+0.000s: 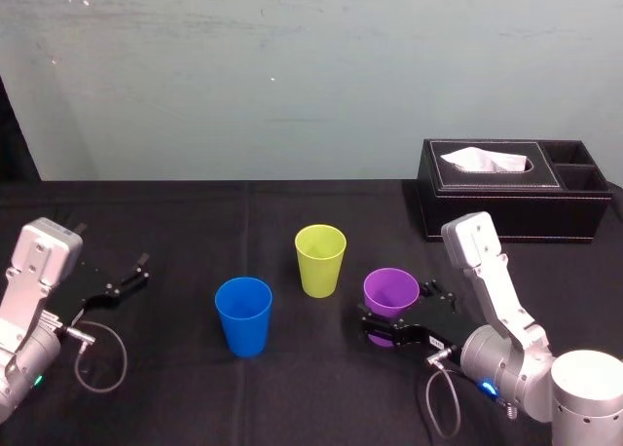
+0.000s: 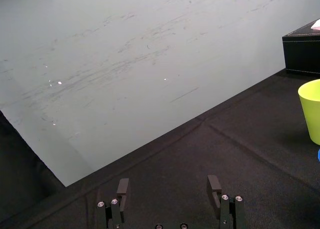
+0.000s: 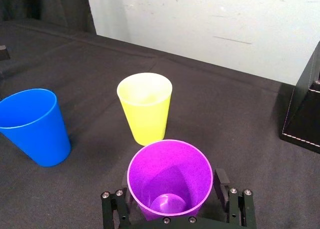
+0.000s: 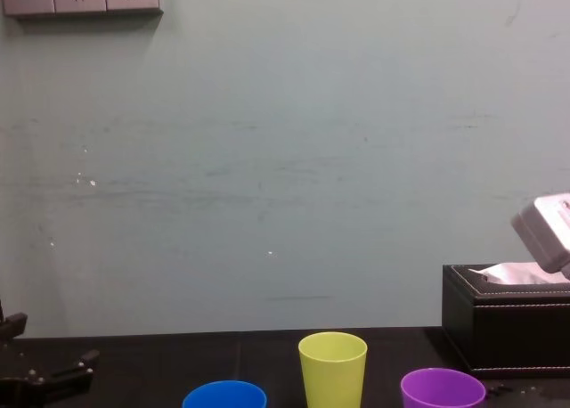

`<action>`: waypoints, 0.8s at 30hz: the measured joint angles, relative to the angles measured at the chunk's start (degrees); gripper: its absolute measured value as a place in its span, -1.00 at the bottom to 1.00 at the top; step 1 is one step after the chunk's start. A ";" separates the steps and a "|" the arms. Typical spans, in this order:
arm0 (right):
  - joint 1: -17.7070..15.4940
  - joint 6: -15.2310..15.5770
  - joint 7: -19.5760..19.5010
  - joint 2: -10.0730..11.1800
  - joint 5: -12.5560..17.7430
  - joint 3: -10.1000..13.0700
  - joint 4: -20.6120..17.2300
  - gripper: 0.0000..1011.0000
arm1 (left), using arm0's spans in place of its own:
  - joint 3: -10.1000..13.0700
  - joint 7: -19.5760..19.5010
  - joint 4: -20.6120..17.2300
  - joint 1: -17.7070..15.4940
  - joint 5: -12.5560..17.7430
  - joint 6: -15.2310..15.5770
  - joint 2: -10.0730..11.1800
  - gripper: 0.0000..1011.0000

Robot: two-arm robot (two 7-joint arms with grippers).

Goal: Stack the three plastic cups sequentially using one hand.

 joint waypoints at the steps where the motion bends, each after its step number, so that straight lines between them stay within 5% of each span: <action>1: 0.00 0.00 0.00 0.00 0.00 0.00 0.00 0.98 | 0.00 0.00 0.00 0.00 0.00 0.00 0.00 0.98; 8: -0.03 0.03 -0.01 0.04 0.02 -0.04 0.00 0.80 | 0.00 0.00 0.00 -0.01 0.00 0.00 0.00 0.98; 11: -0.03 0.06 -0.02 0.05 0.04 -0.07 -0.02 0.57 | 0.00 0.00 0.00 0.00 0.00 0.00 0.00 0.98; 24: -0.08 -0.38 0.10 0.23 -1.22 -0.18 -1.28 0.47 | 0.00 0.00 0.00 0.00 0.00 0.00 0.00 0.98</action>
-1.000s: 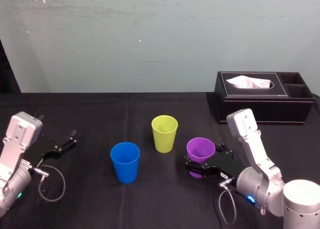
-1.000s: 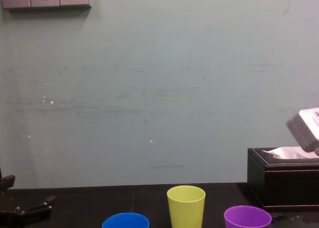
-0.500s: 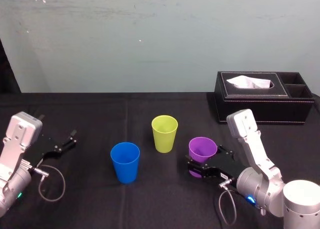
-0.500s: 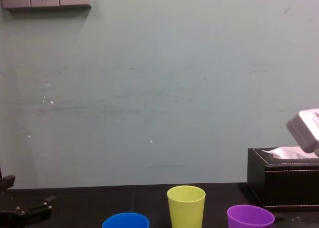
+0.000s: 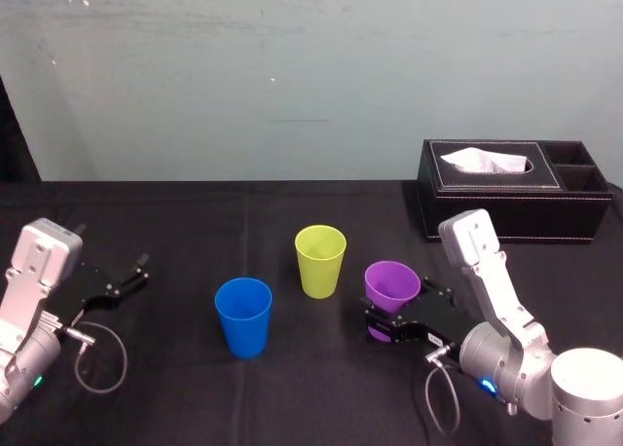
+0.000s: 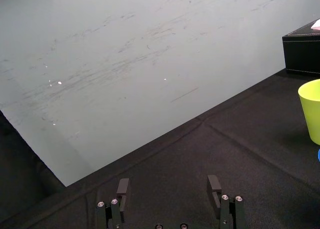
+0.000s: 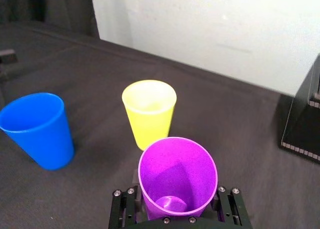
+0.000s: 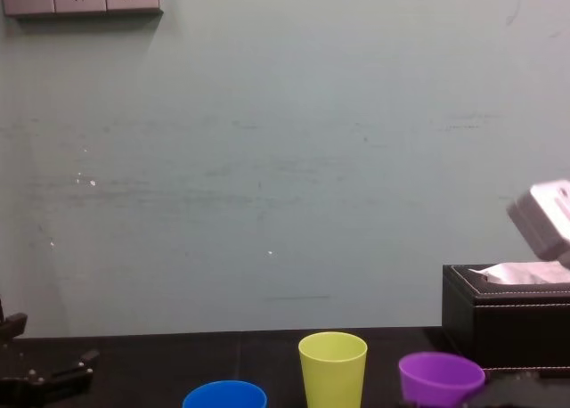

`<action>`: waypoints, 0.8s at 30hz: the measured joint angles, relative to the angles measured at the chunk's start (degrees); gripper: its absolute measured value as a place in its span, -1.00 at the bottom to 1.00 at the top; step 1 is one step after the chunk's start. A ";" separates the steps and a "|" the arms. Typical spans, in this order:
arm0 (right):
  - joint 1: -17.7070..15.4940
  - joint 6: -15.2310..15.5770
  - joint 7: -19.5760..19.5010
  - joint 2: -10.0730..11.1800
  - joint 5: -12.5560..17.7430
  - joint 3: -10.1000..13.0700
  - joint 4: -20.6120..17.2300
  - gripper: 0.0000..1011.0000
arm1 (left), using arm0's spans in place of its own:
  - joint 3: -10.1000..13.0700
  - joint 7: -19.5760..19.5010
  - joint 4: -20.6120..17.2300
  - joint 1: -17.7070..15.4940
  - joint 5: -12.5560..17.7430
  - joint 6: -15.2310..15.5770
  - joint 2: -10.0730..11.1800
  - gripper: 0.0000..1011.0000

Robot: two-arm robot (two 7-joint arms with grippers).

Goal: Stack the three plastic cups sequentially using one hand.

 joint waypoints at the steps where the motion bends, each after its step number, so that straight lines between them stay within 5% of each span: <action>1: -0.01 -0.12 0.05 0.02 -0.25 -0.01 -0.33 0.47 | 0.00 0.00 0.00 0.00 0.00 0.00 0.00 0.98; 14: 2.25 -0.76 2.08 -0.89 -2.56 0.73 -3.72 0.47 | 0.00 0.00 0.00 0.00 0.00 0.00 0.00 0.98; 24: 8.19 -0.34 4.20 -3.95 -2.05 0.32 0.12 0.47 | 0.00 0.00 0.00 0.00 0.00 0.00 0.00 0.98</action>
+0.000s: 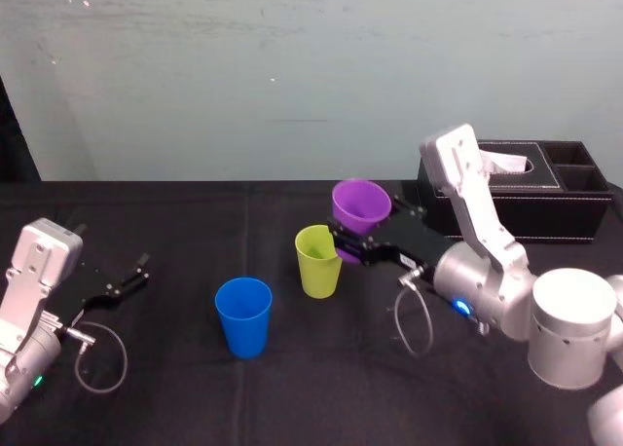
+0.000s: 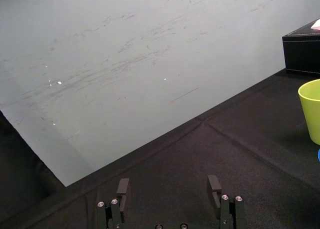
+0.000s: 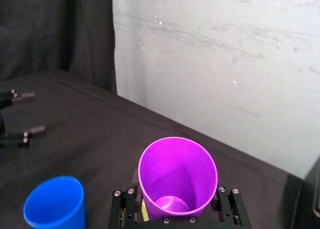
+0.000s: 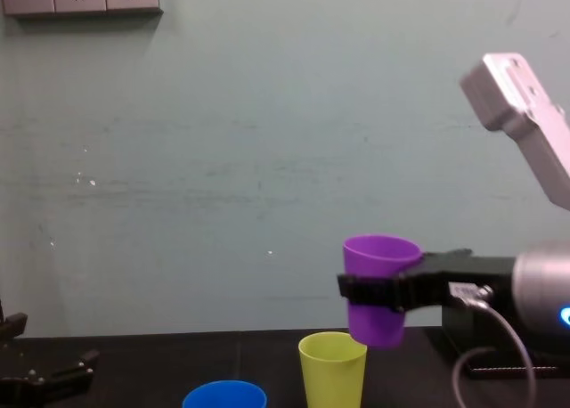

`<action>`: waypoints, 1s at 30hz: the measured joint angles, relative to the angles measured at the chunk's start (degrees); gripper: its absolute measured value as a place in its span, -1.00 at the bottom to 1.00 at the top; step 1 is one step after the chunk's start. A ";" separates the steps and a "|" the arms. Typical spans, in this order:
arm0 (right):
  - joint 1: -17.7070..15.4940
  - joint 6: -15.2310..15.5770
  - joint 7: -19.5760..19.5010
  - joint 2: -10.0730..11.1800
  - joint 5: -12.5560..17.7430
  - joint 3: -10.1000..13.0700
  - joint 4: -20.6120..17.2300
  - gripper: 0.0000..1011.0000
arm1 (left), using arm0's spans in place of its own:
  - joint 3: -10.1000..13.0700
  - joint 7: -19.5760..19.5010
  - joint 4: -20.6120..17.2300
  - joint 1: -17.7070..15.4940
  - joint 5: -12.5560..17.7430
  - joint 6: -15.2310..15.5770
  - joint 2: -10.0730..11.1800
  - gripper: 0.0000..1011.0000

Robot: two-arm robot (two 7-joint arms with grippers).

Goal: Stack the three plastic cups sequentially using one hand.

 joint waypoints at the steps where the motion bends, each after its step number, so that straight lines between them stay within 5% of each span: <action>1: 0.90 -0.01 0.23 -0.42 0.05 -0.22 0.76 0.47 | 0.00 0.00 0.00 0.00 0.00 0.00 0.00 0.98; 13: 6.57 -0.73 0.79 -3.71 -0.29 -2.51 7.18 0.47 | 0.00 0.00 0.00 0.00 0.00 0.00 0.00 0.98; 30: 9.47 -1.88 0.65 -5.90 -1.05 -3.32 12.71 0.47 | 0.00 0.00 0.00 0.00 0.00 0.00 0.00 0.98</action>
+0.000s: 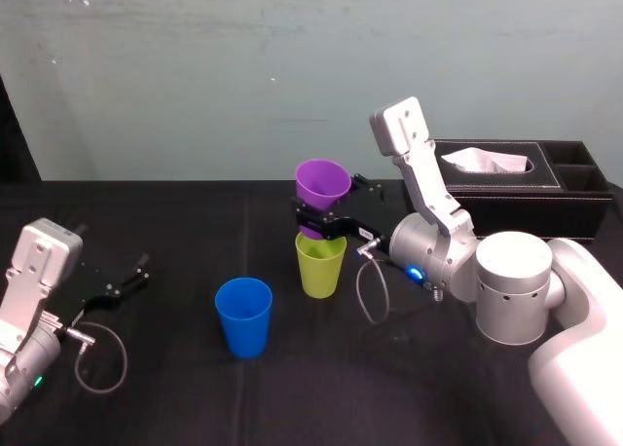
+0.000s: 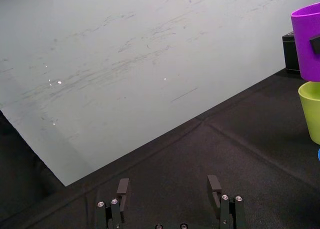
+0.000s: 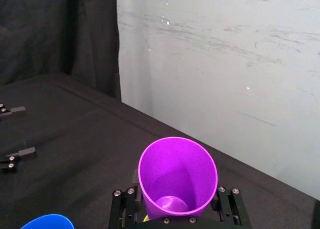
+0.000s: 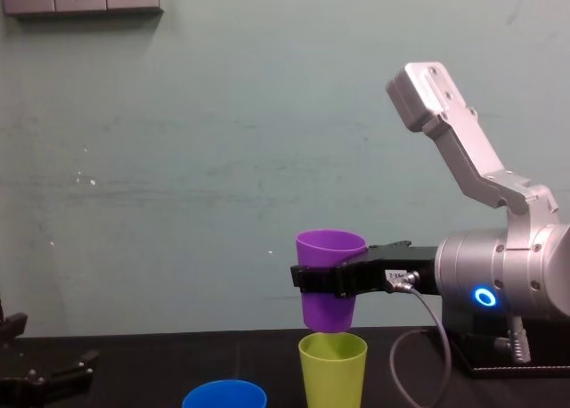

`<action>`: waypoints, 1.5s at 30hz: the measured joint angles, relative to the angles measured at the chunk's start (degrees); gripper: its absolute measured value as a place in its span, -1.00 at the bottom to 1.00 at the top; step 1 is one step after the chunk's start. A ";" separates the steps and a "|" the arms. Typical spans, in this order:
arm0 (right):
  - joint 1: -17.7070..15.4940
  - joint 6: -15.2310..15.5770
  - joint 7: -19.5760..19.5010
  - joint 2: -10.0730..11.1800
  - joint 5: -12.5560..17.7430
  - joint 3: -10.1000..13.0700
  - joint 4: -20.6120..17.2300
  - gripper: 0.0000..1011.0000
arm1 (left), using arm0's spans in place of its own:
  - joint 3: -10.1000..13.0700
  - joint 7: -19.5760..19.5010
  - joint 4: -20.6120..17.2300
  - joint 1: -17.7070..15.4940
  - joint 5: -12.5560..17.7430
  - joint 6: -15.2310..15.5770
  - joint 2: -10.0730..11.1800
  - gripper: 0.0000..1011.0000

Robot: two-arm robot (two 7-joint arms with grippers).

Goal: Stack the three plastic cups sequentially using one hand.

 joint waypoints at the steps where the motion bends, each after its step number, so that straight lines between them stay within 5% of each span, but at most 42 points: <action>1: 0.01 -0.02 -0.11 -0.05 -0.05 0.00 0.11 0.47 | 0.00 0.00 0.00 0.00 0.00 0.00 0.00 0.98; 45: 1.06 -0.90 0.22 -1.07 -1.40 -0.13 4.06 0.47 | 0.00 0.00 0.00 0.00 0.00 0.00 0.00 0.98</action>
